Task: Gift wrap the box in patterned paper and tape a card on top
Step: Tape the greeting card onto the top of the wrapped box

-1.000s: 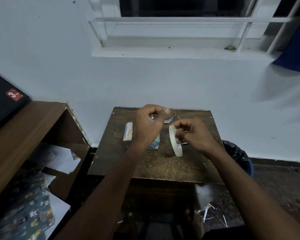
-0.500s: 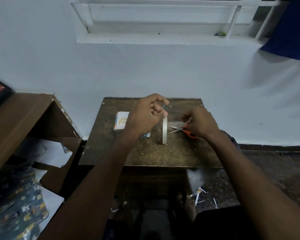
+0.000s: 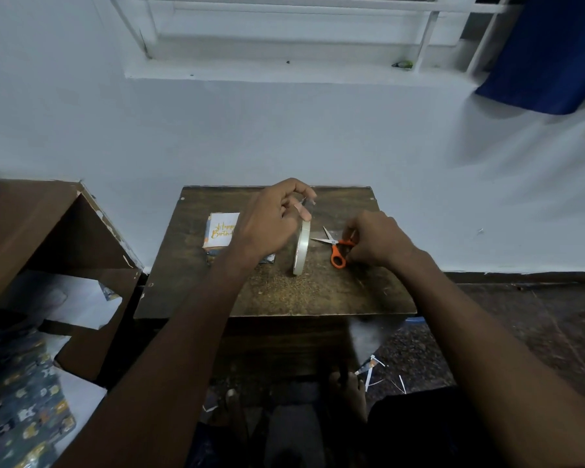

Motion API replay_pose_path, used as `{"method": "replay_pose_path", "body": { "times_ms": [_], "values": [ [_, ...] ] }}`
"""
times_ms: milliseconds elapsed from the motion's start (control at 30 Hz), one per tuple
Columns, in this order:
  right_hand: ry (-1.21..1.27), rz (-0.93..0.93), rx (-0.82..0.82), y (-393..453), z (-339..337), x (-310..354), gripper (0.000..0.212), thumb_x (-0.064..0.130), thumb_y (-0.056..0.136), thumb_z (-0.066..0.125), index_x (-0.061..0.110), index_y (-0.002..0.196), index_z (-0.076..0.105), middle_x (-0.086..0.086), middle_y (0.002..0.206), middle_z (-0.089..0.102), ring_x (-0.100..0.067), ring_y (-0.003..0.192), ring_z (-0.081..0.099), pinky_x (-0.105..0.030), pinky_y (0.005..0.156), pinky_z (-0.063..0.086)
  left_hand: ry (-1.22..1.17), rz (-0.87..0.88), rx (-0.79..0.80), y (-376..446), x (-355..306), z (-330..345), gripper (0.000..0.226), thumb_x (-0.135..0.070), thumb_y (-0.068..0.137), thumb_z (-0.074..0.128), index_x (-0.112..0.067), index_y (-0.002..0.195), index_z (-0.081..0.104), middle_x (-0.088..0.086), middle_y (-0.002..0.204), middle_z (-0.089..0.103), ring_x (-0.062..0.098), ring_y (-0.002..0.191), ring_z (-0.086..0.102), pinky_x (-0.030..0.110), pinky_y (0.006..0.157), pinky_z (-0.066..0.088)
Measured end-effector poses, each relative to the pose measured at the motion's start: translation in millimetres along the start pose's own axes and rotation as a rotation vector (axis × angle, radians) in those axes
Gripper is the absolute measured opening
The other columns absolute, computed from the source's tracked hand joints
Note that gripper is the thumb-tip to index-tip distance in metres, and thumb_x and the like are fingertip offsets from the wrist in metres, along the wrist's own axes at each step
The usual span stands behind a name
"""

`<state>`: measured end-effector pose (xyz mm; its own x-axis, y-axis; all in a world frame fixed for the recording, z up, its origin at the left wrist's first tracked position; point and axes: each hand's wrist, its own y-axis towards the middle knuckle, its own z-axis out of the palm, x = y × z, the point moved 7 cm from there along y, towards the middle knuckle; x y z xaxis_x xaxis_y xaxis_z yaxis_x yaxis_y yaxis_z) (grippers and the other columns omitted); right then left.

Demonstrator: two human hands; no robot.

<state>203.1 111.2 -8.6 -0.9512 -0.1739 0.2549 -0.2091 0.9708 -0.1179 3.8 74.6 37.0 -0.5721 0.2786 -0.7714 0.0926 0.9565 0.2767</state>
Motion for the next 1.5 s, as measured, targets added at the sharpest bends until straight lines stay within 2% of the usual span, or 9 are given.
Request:
{"method": "replay_pose_path", "body": {
  "times_ms": [367, 467, 567, 733, 900, 1000, 1067, 1267, 1500],
  "values": [
    [-0.119, 0.023, -0.027, -8, 9, 28, 0.036, 0.029, 0.084, 0.079, 0.012, 0.101, 0.052, -0.007, 0.096, 0.054, -0.027, 0.087, 0.051, -0.037, 0.072, 0.044, 0.02, -0.011, -0.011, -2, -3, -3, 0.035, -0.007, 0.103, 0.051, -0.036, 0.112, 0.069, -0.019, 0.083, 0.077, 0.012, 0.069, 0.069, 0.05, 0.074, 0.062],
    [-0.139, -0.012, 0.002, -3, 13, 28, 0.027, 0.024, 0.087, 0.077, 0.009, 0.101, 0.059, -0.009, 0.096, 0.059, -0.025, 0.084, 0.054, -0.035, 0.069, 0.043, 0.026, -0.016, 0.004, -2, -3, -5, 0.035, -0.007, 0.104, 0.051, -0.035, 0.113, 0.069, -0.019, 0.083, 0.077, 0.018, 0.067, 0.069, 0.051, 0.073, 0.061],
    [-0.158, -0.028, -0.017, 2, 13, 22, 0.016, 0.02, 0.092, 0.073, 0.014, 0.088, 0.058, -0.012, 0.101, 0.064, -0.024, 0.081, 0.055, -0.034, 0.067, 0.042, 0.014, -0.029, 0.006, 0, -1, -6, 0.036, -0.006, 0.105, 0.049, -0.035, 0.113, 0.07, -0.017, 0.084, 0.077, 0.012, 0.064, 0.069, 0.044, 0.074, 0.062],
    [-0.164, -0.059, -0.036, 3, 10, 23, 0.009, 0.014, 0.09, 0.072, 0.012, 0.095, 0.064, -0.006, 0.091, 0.058, -0.023, 0.08, 0.054, -0.032, 0.07, 0.043, -0.011, -0.048, 0.008, 0, 0, -7, 0.039, -0.005, 0.106, 0.046, -0.034, 0.113, 0.071, -0.017, 0.085, 0.078, 0.007, 0.064, 0.068, 0.03, 0.076, 0.056],
    [-0.049, -0.033, -0.046, 5, 2, 14, 0.016, 0.015, 0.078, 0.075, 0.017, 0.093, 0.079, -0.005, 0.09, 0.074, -0.023, 0.083, 0.068, -0.033, 0.072, 0.059, -0.041, -0.039, 0.012, -2, -1, -9, 0.038, -0.006, 0.107, 0.044, -0.031, 0.113, 0.071, -0.015, 0.085, 0.078, 0.008, 0.063, 0.067, 0.027, 0.07, 0.054],
    [0.138, -0.055, -0.004, 2, -7, 7, 0.021, 0.009, 0.073, 0.08, 0.023, 0.089, 0.081, 0.005, 0.078, 0.076, -0.012, 0.07, 0.071, -0.023, 0.058, 0.054, -0.043, -0.04, 0.013, -2, -2, -10, 0.035, -0.009, 0.107, 0.045, -0.032, 0.113, 0.072, -0.014, 0.085, 0.079, 0.008, 0.062, 0.067, 0.017, 0.059, 0.045],
    [0.283, -0.131, -0.002, -3, -17, 9, 0.02, 0.005, 0.074, 0.08, 0.021, 0.085, 0.079, 0.005, 0.072, 0.076, -0.011, 0.061, 0.072, -0.028, 0.054, 0.057, -0.049, -0.037, 0.01, -2, -1, -10, 0.033, -0.011, 0.108, 0.046, -0.032, 0.113, 0.072, -0.014, 0.085, 0.079, 0.007, 0.061, 0.066, 0.011, 0.054, 0.04],
    [0.511, -0.29, -0.019, -12, -40, 11, 0.034, -0.008, 0.083, 0.073, 0.017, 0.105, 0.078, -0.005, 0.087, 0.073, -0.006, 0.057, 0.067, -0.024, 0.052, 0.055, -0.05, -0.034, 0.001, -2, 1, -12, 0.034, -0.01, 0.107, 0.046, -0.032, 0.113, 0.072, -0.013, 0.084, 0.079, 0.013, 0.062, 0.068, 0.024, 0.059, 0.048],
    [0.456, -0.324, 0.056, -13, -41, 13, 0.028, 0.017, 0.074, 0.095, 0.026, 0.097, 0.081, 0.005, 0.077, 0.076, -0.006, 0.065, 0.068, -0.02, 0.063, 0.053, -0.031, -0.041, 0.011, 0, 2, -11, 0.038, -0.01, 0.108, 0.043, -0.032, 0.115, 0.072, -0.014, 0.084, 0.079, 0.014, 0.063, 0.069, 0.024, 0.061, 0.048]
  ]
}}
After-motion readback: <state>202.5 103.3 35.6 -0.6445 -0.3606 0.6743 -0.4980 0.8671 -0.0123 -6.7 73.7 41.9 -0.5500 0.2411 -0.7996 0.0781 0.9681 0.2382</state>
